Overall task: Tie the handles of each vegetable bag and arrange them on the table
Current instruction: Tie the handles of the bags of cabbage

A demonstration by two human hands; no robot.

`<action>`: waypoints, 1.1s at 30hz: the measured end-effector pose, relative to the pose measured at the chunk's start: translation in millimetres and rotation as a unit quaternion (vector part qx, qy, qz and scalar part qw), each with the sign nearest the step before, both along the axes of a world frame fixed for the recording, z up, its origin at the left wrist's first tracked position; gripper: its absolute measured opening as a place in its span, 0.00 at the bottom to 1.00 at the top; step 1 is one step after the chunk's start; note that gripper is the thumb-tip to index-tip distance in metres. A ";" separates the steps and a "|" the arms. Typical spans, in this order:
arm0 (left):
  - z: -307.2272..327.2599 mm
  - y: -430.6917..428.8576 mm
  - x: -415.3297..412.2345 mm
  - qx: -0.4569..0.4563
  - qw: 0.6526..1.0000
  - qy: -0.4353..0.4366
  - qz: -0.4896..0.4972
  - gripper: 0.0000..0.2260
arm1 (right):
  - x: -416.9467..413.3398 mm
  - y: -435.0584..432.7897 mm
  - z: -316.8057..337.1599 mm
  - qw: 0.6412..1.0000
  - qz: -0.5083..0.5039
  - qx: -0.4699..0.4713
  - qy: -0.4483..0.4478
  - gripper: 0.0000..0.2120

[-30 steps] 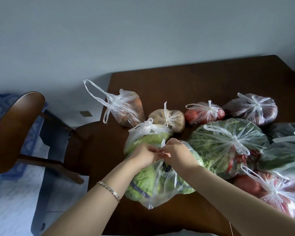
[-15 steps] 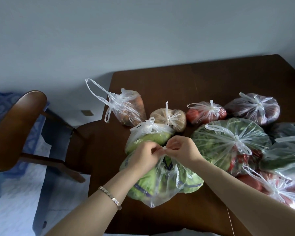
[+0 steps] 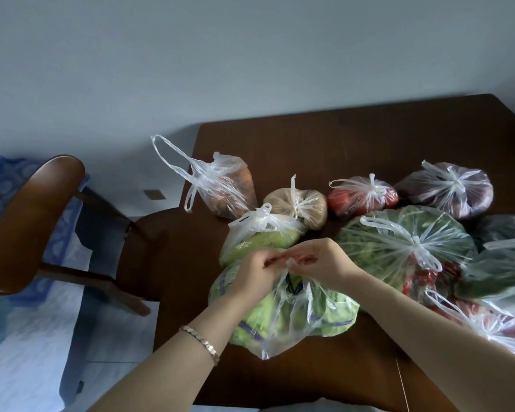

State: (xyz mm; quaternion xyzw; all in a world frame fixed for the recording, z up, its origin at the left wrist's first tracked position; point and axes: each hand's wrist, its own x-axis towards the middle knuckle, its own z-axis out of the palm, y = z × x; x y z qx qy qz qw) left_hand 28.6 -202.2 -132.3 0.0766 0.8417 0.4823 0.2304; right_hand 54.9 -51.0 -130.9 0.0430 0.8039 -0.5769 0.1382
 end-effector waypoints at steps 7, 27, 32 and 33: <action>4.0 -3.5 -9.4 -0.018 0.991 -0.132 0.002 0.06 | 9.3 0.2 -15.2 0.930 0.108 0.242 0.255 0.06; -10.7 1.4 -5.6 -0.150 0.987 0.034 0.042 0.04 | 24.9 -5.4 -11.3 0.914 0.145 0.340 0.167 0.14; 3.0 -6.0 -14.2 -0.158 0.987 -0.035 -0.005 0.05 | 5.0 2.9 8.7 0.932 0.225 0.284 0.008 0.09; 8.0 -8.9 -18.6 -0.162 0.986 -0.032 -0.001 0.05 | -4.6 4.7 14.1 0.937 0.236 0.259 -0.001 0.10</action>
